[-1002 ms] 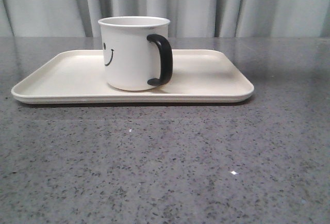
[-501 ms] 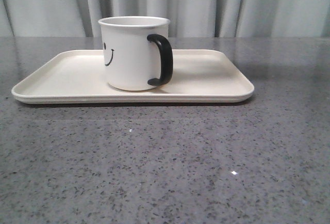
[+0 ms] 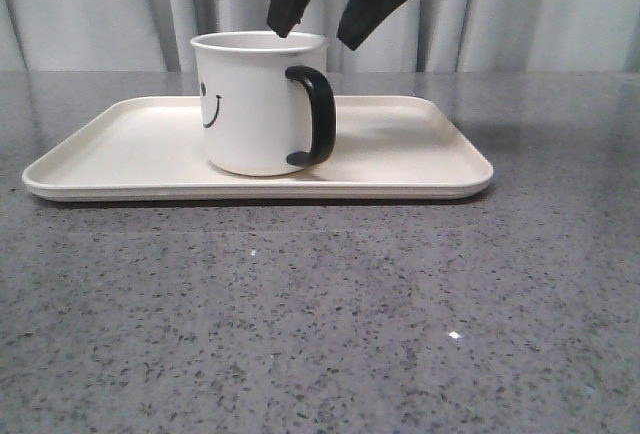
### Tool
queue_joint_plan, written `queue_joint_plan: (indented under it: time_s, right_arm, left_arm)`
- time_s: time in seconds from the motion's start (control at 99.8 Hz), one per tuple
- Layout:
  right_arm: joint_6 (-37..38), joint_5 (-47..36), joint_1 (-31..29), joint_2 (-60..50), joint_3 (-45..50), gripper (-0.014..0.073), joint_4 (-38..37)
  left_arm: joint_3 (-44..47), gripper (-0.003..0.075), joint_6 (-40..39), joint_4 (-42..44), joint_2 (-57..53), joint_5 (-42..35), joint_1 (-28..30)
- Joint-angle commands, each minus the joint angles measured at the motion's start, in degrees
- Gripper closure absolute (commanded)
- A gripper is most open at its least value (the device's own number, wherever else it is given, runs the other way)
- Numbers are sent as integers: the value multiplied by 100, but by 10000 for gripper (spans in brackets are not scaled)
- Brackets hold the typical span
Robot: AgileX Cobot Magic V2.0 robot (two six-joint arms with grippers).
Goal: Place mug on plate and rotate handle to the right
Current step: 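Grip the mug rim with the right gripper and lift it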
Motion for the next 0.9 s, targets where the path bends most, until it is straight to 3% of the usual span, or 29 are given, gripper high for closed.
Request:
queue_joint_plan:
  time_s: [0.0,0.491,0.601,0.742,0.892]
  right_arm:
    - [-66,-279,-2,-262,-183,52,154]
    - [-66,-283,-2,43,-183,63,186]
    - [-66,-309,-2,43,-183,172,186]
    - [-66,-335,-2,43,-183,412,186]
    - [-66,-422,-2,43,-183,608,186]
  left_arm:
    - [-105,740,-53,99,-106,-104,-43]
    - [-105,740,-53,99,-106,-104,-43]
    - [-105,740,-53,99,-106,-104,-43]
    - [-105,740,-53,99,-106,-104,-43]
    - [-105,740,-53,99,-106,-104,-43]
